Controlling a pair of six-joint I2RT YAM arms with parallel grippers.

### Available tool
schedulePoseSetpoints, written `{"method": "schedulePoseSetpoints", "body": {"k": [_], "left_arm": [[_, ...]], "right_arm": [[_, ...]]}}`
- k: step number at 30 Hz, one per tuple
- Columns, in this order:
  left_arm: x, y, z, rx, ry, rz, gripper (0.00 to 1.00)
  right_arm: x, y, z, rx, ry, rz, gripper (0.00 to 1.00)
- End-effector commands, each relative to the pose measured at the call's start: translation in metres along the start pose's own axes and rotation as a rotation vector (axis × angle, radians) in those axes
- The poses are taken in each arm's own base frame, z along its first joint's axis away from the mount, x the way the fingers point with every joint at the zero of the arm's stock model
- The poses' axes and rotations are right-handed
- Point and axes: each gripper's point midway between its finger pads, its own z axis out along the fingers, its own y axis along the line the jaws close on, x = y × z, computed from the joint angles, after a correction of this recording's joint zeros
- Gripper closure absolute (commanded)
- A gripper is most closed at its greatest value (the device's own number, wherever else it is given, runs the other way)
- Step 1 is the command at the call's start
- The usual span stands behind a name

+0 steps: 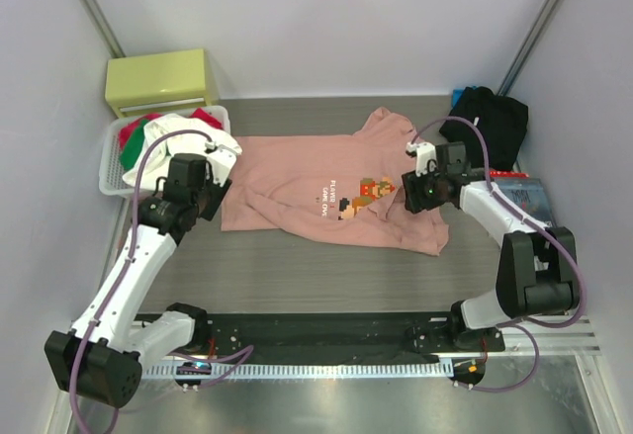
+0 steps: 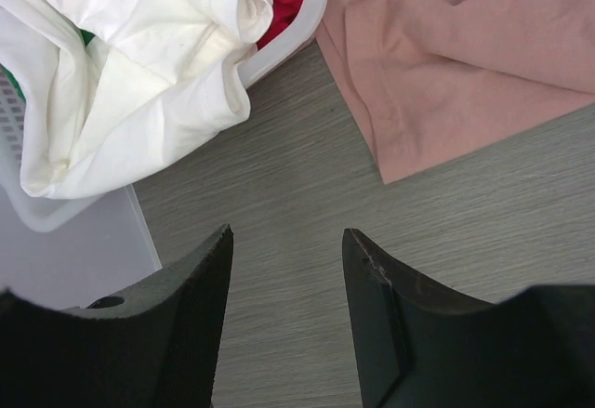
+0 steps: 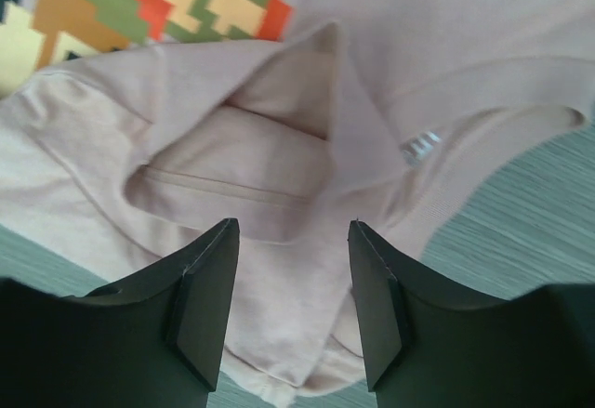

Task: Fold and stack the t-shirts
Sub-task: Fold the flattened tshirt in 1/3 of the way

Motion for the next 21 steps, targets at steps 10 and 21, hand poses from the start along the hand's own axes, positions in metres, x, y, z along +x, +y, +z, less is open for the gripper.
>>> {"method": "schedulePoseSetpoints", "body": {"k": [10,21], "left_arm": [[-0.006,-0.002,0.011,0.012,0.005,0.002,0.48],[0.005,-0.006,0.018,0.015,0.036,0.014,0.48]], "right_arm": [[0.000,-0.021,0.003,0.008,-0.014,0.030,0.44],[0.003,-0.030,0.031,0.010,0.023,0.059,0.98]]}}
